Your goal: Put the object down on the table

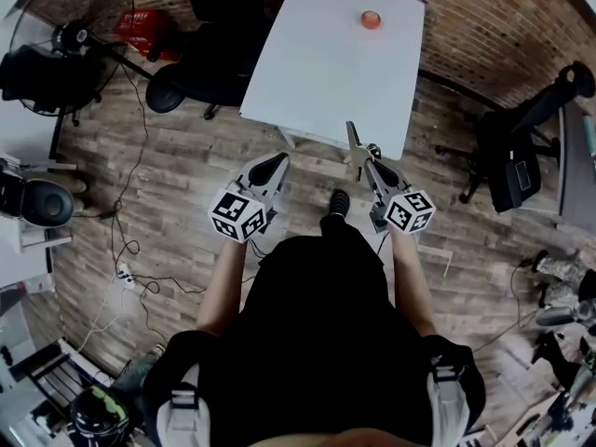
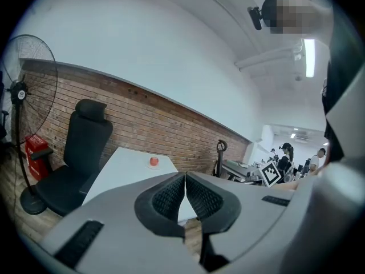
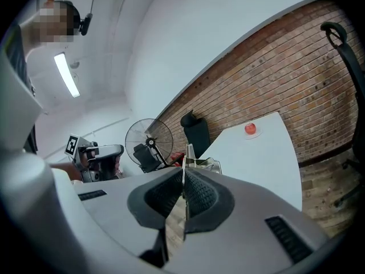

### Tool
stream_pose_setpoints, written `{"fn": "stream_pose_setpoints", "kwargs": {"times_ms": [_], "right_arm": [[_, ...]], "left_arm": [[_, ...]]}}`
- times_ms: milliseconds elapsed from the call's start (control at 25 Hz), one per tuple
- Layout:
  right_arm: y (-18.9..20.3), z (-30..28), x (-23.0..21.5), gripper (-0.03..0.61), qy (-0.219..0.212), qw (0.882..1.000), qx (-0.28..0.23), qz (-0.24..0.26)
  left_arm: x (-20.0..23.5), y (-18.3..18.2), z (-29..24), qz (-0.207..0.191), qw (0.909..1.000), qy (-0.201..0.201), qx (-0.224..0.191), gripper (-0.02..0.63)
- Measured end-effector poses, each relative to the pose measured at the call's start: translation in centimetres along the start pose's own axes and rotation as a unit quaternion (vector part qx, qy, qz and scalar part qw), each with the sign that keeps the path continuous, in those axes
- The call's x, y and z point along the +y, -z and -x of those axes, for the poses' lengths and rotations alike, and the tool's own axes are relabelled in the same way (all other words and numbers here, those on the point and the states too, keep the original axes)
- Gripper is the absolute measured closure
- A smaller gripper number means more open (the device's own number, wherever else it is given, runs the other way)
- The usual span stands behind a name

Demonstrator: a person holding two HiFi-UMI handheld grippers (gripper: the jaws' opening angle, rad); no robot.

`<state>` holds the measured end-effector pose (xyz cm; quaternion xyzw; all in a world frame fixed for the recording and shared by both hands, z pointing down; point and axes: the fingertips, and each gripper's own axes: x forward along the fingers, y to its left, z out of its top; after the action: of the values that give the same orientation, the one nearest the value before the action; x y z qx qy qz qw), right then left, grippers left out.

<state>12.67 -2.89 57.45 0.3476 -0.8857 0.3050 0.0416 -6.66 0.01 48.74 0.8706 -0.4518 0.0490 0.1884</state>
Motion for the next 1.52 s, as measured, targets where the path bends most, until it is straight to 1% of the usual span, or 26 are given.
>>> {"fn": "stream_pose_setpoints", "kwargs": {"times_ms": [360, 600, 920, 1160, 1360, 1520], "right_arm": [[-3.2, -2.4, -5.7, 0.574, -0.019, 1.000, 0.020, 0.006], [-5.1, -4.6, -7.5, 0.574, -0.044, 0.998, 0.038, 0.022], [-6.9, -6.6, -9.4, 0.574, -0.065, 0.996, 0.054, 0.032], [-7.2, -7.4, -10.6, 0.574, -0.072, 0.995, 0.061, 0.034], [-7.3, -8.1, -11.2, 0.574, -0.072, 0.995, 0.059, 0.028], [-6.9, -8.5, -11.0, 0.574, -0.069, 0.996, 0.058, 0.022]], "left_arm": [[1.6, -2.2, -4.5, 0.001, 0.9991, -0.040, -0.012, 0.589], [2.4, -2.5, -6.8, 0.013, 0.9976, -0.064, -0.022, 0.589], [2.9, -3.2, -9.5, 0.015, 0.9964, -0.079, -0.025, 0.589], [3.1, -3.9, -10.7, 0.013, 0.9957, -0.086, -0.032, 0.589], [3.1, -3.7, -11.2, 0.014, 0.9961, -0.084, -0.024, 0.589], [3.7, -3.4, -11.1, 0.018, 0.9961, -0.083, -0.020, 0.589]]}}
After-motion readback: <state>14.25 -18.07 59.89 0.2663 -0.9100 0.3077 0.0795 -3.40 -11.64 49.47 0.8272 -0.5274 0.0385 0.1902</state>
